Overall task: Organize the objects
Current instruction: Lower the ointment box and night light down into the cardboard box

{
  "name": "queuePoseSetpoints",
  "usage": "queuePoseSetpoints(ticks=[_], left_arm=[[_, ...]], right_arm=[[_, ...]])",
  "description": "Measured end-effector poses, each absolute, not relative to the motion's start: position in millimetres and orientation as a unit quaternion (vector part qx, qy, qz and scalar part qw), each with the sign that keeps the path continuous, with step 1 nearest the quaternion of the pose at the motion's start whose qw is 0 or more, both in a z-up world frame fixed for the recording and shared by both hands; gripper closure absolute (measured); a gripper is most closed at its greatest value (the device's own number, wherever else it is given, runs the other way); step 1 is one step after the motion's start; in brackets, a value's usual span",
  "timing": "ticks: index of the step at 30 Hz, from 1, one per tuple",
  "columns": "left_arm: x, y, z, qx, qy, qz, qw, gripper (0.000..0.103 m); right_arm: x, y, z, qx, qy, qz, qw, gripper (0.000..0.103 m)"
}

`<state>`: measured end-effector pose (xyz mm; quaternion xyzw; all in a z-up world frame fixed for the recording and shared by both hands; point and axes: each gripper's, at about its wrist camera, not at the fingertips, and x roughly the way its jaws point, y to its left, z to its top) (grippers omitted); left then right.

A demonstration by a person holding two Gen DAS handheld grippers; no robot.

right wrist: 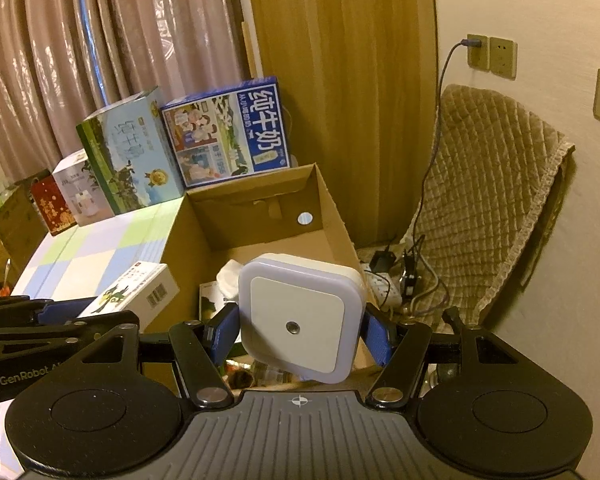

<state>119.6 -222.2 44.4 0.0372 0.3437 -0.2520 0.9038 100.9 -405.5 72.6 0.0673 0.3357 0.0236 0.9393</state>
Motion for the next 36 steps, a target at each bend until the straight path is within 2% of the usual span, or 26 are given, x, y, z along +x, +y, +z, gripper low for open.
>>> queuePoseSetpoints(ticks=[36], left_arm=[[176,-250,19,0.036,0.369,-0.253,0.893,0.070]], right_arm=[[162,-413,49,0.057,0.372,0.048,0.925,0.041]])
